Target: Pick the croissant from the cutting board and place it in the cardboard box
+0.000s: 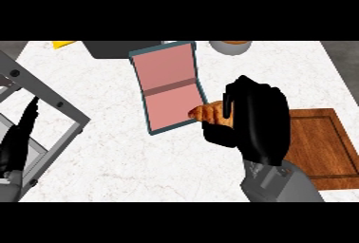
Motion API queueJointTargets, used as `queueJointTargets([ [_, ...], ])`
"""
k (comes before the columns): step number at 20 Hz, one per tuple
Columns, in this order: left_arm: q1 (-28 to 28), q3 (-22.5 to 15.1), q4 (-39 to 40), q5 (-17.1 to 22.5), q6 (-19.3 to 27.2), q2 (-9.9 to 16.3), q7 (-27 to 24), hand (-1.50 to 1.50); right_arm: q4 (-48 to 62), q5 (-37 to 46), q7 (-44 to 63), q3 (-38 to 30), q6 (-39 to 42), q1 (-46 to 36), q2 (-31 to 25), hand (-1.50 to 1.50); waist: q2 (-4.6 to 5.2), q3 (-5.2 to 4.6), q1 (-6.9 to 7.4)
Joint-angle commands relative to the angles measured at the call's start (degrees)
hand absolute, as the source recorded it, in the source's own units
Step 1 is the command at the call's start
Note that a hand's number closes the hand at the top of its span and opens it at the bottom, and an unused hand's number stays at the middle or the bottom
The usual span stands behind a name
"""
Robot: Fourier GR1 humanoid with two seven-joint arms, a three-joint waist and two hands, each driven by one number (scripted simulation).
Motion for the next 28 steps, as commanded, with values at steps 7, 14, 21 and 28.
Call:
queueJointTargets([
  [7, -2.1, 0.0, -2.4, -2.3, -0.7, -1.2, 3.2, 0.00, 21.0, -9.3, 6.1, -5.1, -12.5, -20.3, 3.7, 1.50, 0.57, 0.09, 1.70],
  [14, -1.2, 1.1, 0.0, -2.1, -2.2, -1.8, -1.0, 0.00, 41.5, -17.9, 2.7, -11.3, -23.3, -32.1, 3.7, 1.50, 0.84, 0.06, 2.70],
  [21, -6.0, 0.8, 0.1, -3.3, -3.6, -1.0, 2.7, 0.00, 65.0, -22.3, -7.2, -16.4, -32.0, -41.0, 3.8, 1.50, 1.36, 0.08, 3.75],
  [28, -3.9, 0.0, -1.3, -3.7, -3.6, -2.7, 1.8, 0.00, 78.0, -26.4, -8.6, -19.8, -40.7, -42.7, 3.8, -1.50, 1.65, 0.11, 4.90],
])
